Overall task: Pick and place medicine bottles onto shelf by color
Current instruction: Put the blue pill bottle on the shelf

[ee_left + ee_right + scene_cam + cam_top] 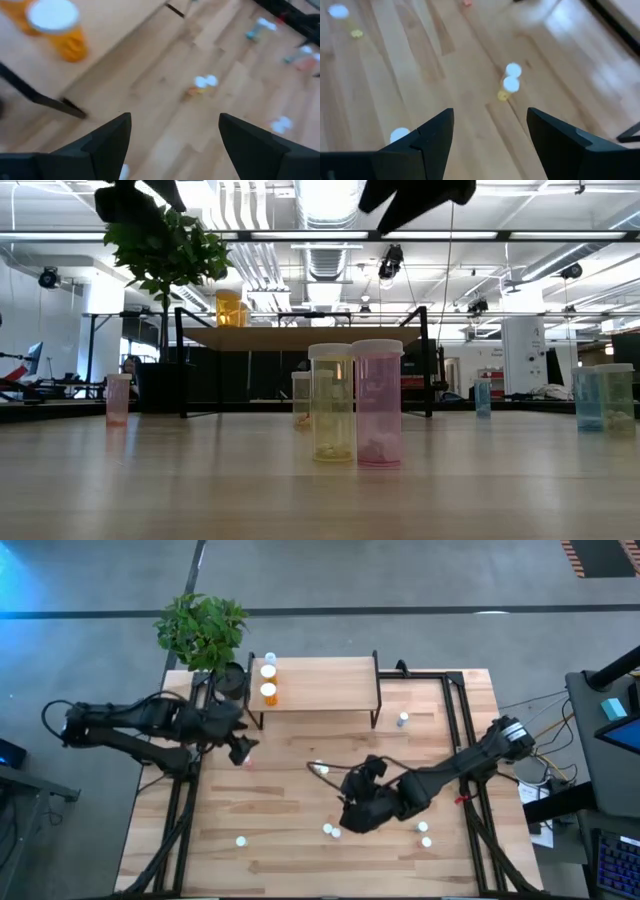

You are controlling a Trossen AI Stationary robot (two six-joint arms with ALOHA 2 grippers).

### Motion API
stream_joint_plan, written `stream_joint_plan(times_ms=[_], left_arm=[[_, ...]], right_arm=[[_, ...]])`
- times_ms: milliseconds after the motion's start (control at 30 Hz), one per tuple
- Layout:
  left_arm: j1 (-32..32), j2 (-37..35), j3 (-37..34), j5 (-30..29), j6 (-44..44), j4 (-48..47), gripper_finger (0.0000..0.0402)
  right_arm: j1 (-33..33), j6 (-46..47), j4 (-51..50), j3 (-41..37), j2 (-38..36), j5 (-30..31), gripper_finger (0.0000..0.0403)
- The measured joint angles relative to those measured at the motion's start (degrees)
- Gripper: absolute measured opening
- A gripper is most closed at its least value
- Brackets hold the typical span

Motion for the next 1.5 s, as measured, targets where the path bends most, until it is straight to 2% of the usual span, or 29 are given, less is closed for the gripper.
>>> stream_joint_plan(times_ms=[167,300,433,567,733,867,1067,1333,1500], left_arm=[[-8.67,2.63,-0.11,-1.10,-4.70,0.95,0.0283],[-15.11,5.35,-0.13,-8.49,-9.62,1.62,0.0283],[-18.56,7.94,-0.11,-15.11,-11.48,5.63,0.0283],[-19.74,10.85,-0.11,-15.06,-11.61,7.90,0.0283],[-21.63,14.33,-0.11,-13.41,-13.12,8.21,0.0283],[-22.33,16.48,-0.11,-13.27,-13.19,8.19,0.0283],[-21.37,19.11,0.02,-15.49,-12.40,16.18,0.0283],[-18.46,20.03,0.13,-16.40,0.61,30.71,0.0283],[-15.33,20.36,0.04,-18.04,4.78,38.75,0.0283]], right_arm=[[1.07,-1.59,3.59,0.00,3.22,-1.79,0.0242],[-0.13,-10.33,10.90,0.00,6.08,-1.50,0.0242],[-2.38,-19.97,17.24,0.00,9.77,-1.40,0.0242],[-3.44,-13.11,16.20,0.00,10.34,-1.98,0.0242],[-3.16,-11.20,7.65,-0.03,7.64,0.31,0.0242],[-2.48,-6.83,-1.30,-2.41,2.61,6.12,0.0242],[-2.78,2.13,-3.36,-12.74,-10.50,10.58,0.0242],[-2.71,19.33,-14.62,-28.02,-31.45,19.44,0.0242],[-2.74,28.33,-14.94,-40.49,-40.29,20.66,0.0242]])
